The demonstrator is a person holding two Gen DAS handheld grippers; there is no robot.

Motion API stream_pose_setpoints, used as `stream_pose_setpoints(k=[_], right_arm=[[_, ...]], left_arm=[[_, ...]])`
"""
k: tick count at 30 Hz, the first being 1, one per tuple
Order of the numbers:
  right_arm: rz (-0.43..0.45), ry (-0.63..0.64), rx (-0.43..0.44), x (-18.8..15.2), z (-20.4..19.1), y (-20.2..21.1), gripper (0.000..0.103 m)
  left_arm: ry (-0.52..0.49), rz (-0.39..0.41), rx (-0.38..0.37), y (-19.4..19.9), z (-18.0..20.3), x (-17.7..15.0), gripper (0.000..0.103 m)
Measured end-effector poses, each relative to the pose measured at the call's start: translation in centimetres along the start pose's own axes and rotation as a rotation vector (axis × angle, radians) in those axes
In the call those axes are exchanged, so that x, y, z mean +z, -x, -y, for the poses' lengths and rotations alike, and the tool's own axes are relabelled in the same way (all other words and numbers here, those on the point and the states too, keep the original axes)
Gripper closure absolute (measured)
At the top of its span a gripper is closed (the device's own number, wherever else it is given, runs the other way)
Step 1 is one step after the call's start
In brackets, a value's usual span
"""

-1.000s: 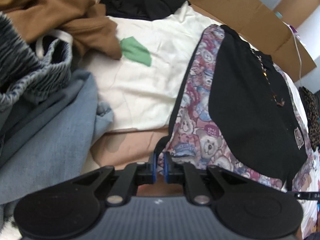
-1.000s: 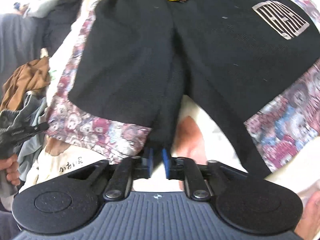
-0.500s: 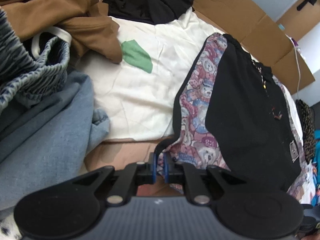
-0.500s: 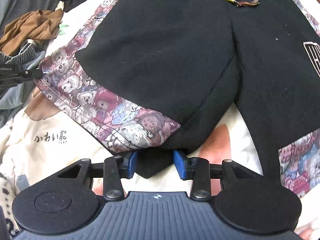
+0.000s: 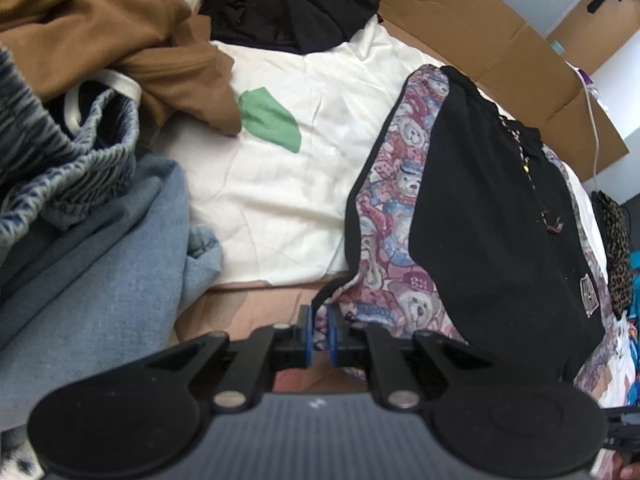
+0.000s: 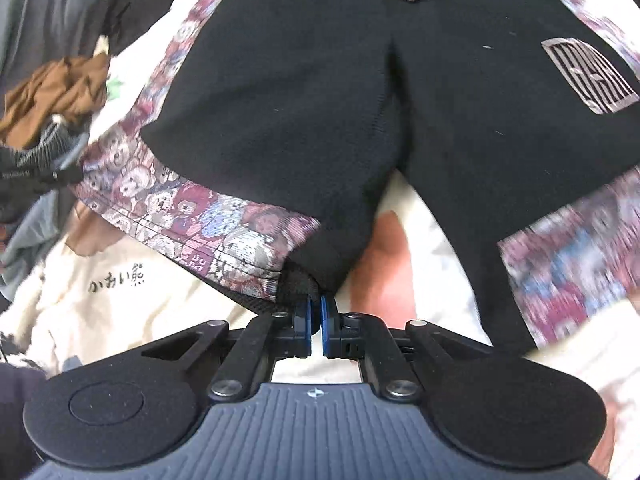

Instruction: Fold clothes

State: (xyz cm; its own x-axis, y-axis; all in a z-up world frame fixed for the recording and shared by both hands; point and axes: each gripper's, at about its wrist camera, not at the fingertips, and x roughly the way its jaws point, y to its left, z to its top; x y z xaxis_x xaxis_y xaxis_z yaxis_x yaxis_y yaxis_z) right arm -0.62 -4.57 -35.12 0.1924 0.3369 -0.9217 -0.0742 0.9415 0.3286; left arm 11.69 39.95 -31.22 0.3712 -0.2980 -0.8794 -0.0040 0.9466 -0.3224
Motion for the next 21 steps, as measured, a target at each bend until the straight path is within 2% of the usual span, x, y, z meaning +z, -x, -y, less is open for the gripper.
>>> stream_pose_setpoints(k=[3,10,13,14,16,17,18,20,21], right_arm=[[-0.007,-0.07,0.011,-0.7,1.0,0.7,0.101],[-0.06,-0.116,-0.046,-1.6,2.1,1.0,0.098],[-0.047,-0.16,-0.009,-1.5,3.4,1.5,0.097],[-0.035,-0.171,0.004,-1.4,3.7,1.6,0.094],[-0.011,-0.194,0.009,-1.1,4.3,1.7,0.074],[0.002,-0.205,0.006,-0.9,4.5,1.6,0.057],[0.018,-0.213,0.009,-0.7,4.6,1.3,0.054],[0.03,-0.239,0.047,-0.4,5.1,0.6,0.052],[0.031,-0.253,0.066,-0.3,5.4,0.2,0.052]], left_arm=[[-0.011,-0.005,0.005,0.4,0.1,0.0,0.097],[-0.03,-0.009,0.037,1.1,0.4,-0.3,0.099],[-0.024,-0.002,0.042,1.5,0.0,0.0,0.098],[-0.019,0.0,0.038,1.6,-0.1,0.1,0.097],[-0.029,0.002,0.043,1.4,-0.1,0.3,0.095],[-0.037,0.003,0.047,1.3,-0.1,0.4,0.094],[-0.053,0.002,0.047,1.1,0.0,0.4,0.092],[-0.095,-0.003,0.045,0.4,0.5,0.5,0.067],[-0.112,-0.005,0.046,0.1,0.7,0.4,0.064]])
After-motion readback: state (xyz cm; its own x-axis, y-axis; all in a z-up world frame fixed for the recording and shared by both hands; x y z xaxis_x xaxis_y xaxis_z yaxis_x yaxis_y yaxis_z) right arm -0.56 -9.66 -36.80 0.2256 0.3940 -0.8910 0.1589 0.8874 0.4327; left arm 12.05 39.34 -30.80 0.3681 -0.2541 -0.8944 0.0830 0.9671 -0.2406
